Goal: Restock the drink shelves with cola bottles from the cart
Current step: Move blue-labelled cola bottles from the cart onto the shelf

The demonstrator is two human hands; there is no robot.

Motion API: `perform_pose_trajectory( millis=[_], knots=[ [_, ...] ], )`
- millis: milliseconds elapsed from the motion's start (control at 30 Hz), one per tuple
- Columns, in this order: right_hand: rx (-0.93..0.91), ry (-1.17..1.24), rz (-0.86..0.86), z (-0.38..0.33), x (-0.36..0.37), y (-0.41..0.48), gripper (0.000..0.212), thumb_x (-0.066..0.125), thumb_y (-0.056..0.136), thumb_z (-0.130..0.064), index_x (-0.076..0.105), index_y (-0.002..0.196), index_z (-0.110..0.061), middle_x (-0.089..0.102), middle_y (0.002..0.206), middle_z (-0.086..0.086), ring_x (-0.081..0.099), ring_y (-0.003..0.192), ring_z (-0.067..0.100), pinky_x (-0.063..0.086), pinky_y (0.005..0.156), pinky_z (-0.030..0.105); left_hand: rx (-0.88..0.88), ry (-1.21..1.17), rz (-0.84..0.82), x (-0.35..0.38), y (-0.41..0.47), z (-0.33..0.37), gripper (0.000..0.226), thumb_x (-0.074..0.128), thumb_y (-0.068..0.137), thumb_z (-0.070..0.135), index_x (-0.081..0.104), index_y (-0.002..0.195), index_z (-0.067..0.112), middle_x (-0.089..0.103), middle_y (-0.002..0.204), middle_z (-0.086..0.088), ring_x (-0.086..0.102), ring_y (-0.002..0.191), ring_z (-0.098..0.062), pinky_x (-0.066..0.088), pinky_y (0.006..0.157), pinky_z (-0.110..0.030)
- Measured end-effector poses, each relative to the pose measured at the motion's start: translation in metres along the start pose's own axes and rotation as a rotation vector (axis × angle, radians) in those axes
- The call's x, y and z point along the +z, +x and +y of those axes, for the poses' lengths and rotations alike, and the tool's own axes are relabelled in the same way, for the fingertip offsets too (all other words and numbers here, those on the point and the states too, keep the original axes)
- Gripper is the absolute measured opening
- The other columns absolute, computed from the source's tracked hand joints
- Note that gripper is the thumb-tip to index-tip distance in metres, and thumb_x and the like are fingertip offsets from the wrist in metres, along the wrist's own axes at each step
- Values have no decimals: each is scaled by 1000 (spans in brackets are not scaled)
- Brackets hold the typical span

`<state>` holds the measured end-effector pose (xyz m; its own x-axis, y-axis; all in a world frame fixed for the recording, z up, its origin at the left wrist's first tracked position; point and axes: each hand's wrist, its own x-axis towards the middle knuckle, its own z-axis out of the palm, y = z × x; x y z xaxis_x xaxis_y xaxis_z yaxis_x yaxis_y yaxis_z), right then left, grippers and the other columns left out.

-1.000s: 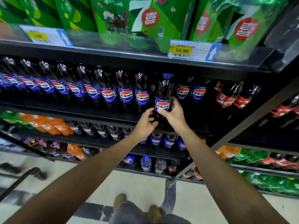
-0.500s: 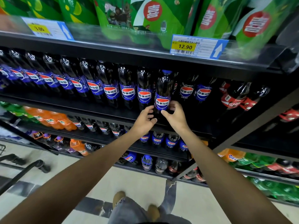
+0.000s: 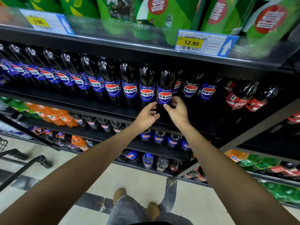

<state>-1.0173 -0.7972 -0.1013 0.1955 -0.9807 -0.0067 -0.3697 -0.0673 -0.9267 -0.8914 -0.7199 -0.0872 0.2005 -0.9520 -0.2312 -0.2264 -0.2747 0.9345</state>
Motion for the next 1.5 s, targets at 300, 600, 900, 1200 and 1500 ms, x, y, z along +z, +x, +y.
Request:
perform_pose_trajectory(
  millis=[300,600,900,1200,1500],
  knots=[
    [-2,-110,-3,-1,-6,-8,43,67,89,-27,53,126,-12,57,125,2,55,111,16,46,89,29,57,233,38,-4,-6,0,54,54,97,21,34,147,15,44,144,-4,47,125,-17,42,100,-29],
    [-300,-1021,-48,-3,-24,-50,44,48,94,-41,55,126,-12,59,119,9,53,111,28,43,88,39,273,1413,143,-19,-31,0,52,41,98,44,39,139,12,45,135,-8,44,123,-28,33,103,-40],
    [-300,-1102,-199,8,-11,-107,40,45,94,-38,57,121,-11,60,117,8,52,112,28,42,89,39,300,1557,67,-22,-67,-20,48,41,97,44,42,132,11,48,129,-8,46,119,-28,31,103,-39],
    [-150,-1102,-242,28,5,-161,38,45,94,-37,56,120,-11,60,115,8,53,111,27,43,83,36,285,1565,-115,-37,-100,-61,44,43,97,42,46,128,11,52,126,-9,47,118,-28,33,103,-39],
    [37,-1051,-300,46,68,-222,35,47,93,-32,55,120,-12,59,117,10,52,115,29,43,85,36,273,1503,-307,-57,-133,-132,45,44,95,41,46,129,13,50,128,-8,45,120,-27,33,100,-39]
  ],
)
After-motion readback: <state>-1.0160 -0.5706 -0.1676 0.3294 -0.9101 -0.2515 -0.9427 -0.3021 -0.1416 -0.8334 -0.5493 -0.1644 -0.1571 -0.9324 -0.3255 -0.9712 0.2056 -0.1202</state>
